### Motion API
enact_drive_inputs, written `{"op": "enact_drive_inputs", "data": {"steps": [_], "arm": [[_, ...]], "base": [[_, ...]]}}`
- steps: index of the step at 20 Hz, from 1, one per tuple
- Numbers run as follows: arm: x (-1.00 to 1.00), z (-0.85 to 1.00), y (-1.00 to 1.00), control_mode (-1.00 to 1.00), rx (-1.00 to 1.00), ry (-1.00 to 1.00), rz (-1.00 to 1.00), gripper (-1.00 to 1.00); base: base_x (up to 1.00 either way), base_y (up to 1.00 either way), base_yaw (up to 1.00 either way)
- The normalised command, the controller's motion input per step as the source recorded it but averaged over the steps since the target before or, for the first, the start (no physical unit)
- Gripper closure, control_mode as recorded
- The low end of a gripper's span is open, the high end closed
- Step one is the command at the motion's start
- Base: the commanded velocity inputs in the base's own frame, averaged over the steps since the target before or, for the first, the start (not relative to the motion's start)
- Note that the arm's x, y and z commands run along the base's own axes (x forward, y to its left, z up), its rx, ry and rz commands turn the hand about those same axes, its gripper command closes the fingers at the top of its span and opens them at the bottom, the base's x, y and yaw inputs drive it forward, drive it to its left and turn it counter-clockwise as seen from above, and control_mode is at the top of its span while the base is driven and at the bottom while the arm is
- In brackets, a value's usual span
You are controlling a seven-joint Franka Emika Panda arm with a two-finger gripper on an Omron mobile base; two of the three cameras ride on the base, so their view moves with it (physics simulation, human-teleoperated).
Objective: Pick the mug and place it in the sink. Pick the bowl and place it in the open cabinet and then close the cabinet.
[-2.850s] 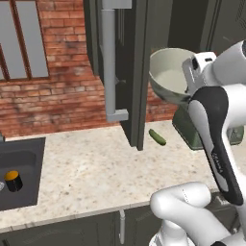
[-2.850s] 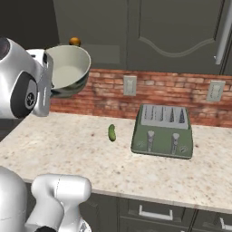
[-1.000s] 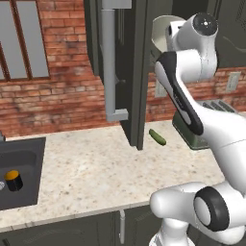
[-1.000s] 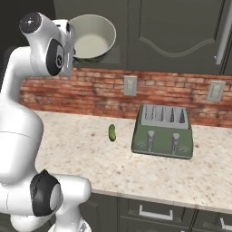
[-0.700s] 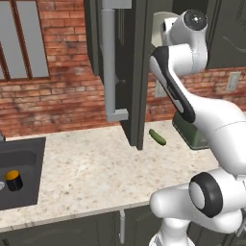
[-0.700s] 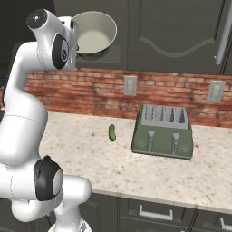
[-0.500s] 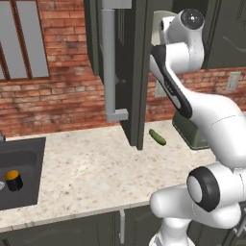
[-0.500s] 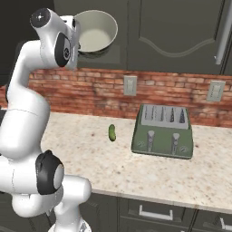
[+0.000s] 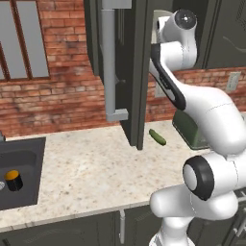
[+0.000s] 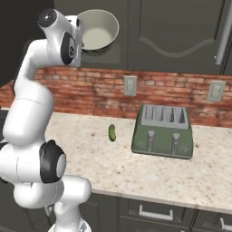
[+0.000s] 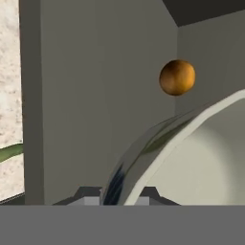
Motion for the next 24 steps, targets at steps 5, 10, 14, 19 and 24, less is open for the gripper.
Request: {"op": "enact_drive_inputs", "data": {"steps": [5, 10, 14, 19, 24], "arm": [[0.33, 0.00, 0.00, -1.00, 0.00, 0.00, 0.00, 1.00], [0.20, 0.00, 0.00, -1.00, 0.00, 0.00, 0.00, 1.00], [0.14, 0.00, 0.00, -1.00, 0.00, 0.00, 0.00, 1.00], [0.07, 0.00, 0.03, -1.00, 0.00, 0.00, 0.00, -1.00], [0.00, 0.00, 0.00, -1.00, 0.00, -0.05, 0.00, -1.00]], "base": [[0.00, 0.00, 0.00], [0.00, 0.00, 0.00], [0.00, 0.00, 0.00], [0.00, 0.00, 0.00], [0.00, 0.00, 0.00]]}}
